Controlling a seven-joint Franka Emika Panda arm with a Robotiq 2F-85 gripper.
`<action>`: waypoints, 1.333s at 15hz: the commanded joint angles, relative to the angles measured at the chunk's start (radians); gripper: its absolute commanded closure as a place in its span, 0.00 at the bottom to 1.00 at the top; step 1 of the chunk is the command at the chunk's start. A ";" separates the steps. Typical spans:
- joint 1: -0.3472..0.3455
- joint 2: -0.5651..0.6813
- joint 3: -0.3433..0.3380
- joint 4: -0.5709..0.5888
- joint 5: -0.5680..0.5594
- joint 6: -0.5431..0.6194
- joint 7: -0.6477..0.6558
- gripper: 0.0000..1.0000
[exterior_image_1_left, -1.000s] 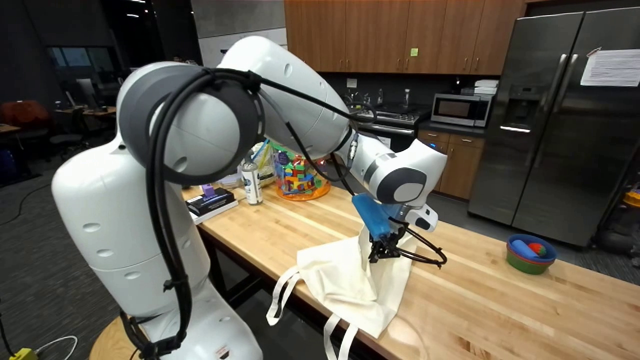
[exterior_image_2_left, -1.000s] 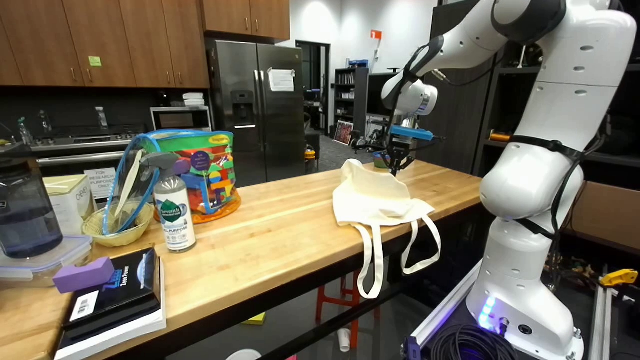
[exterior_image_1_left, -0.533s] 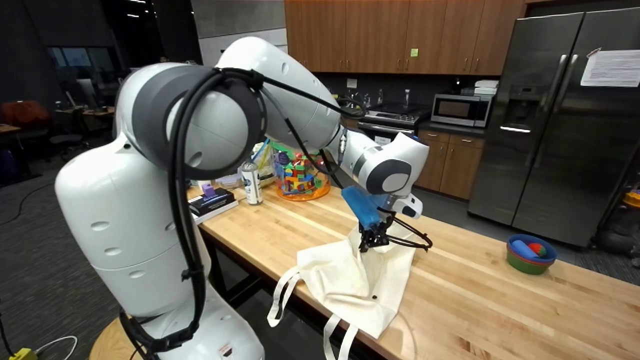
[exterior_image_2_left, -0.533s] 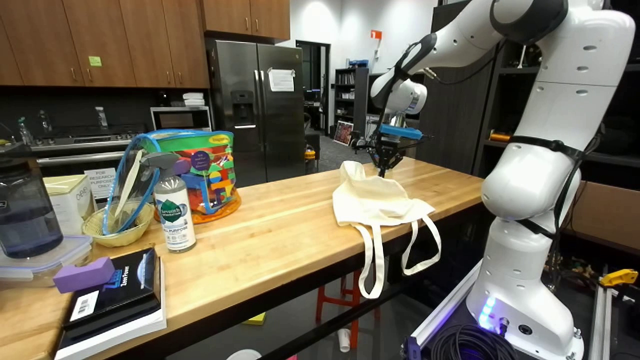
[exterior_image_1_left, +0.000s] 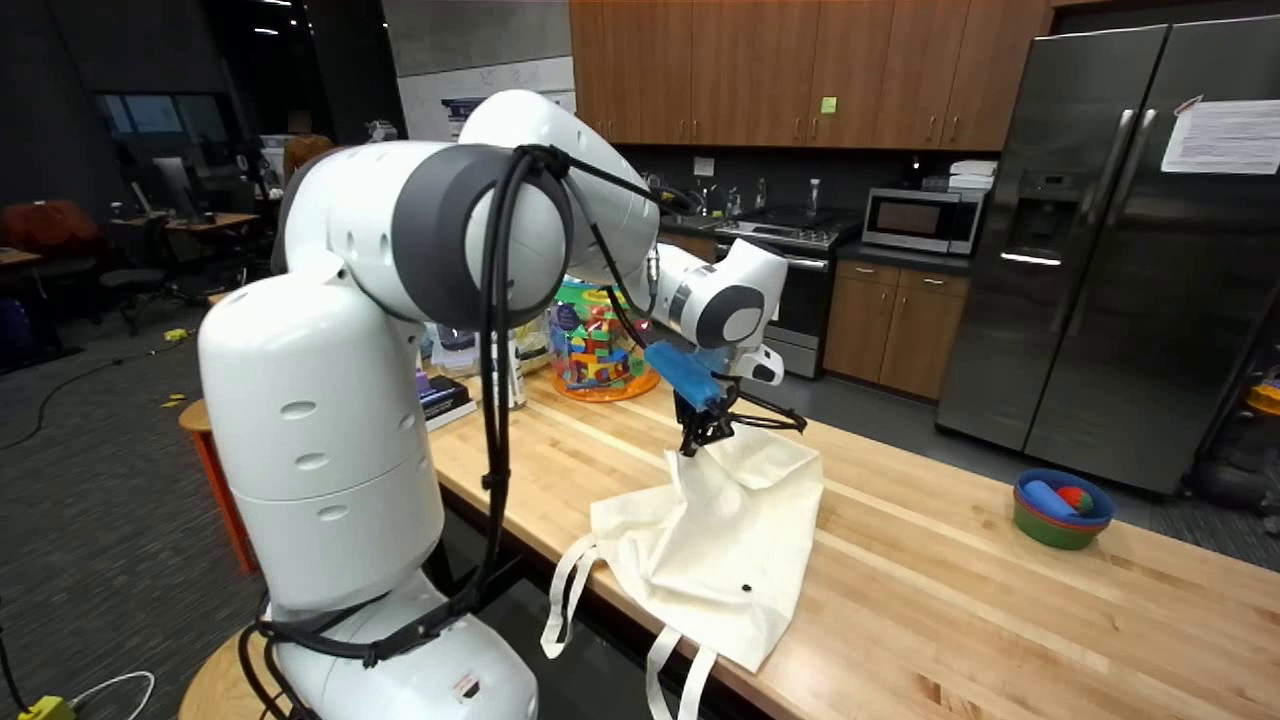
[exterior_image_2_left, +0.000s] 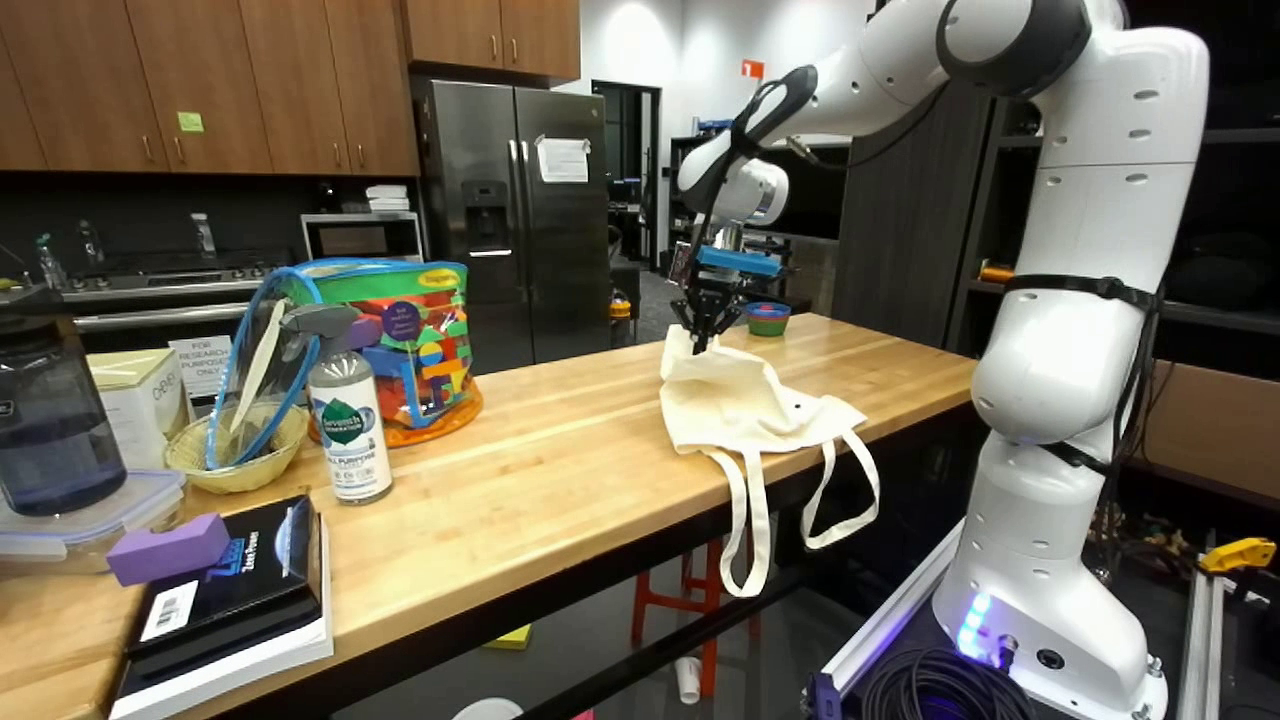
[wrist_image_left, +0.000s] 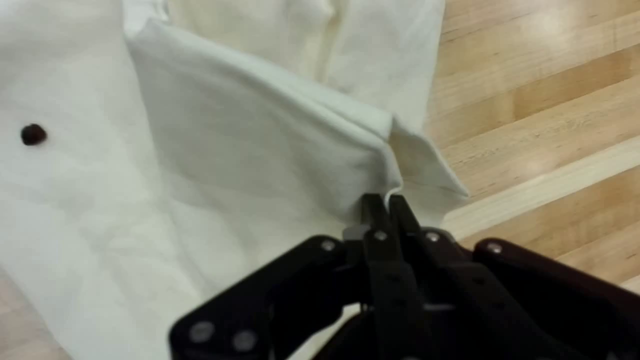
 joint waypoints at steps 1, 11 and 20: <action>0.032 0.074 0.033 0.106 0.005 -0.028 -0.002 0.99; 0.063 0.262 0.077 0.434 0.009 -0.150 0.010 0.99; 0.009 0.356 0.044 0.586 0.038 -0.184 0.067 0.99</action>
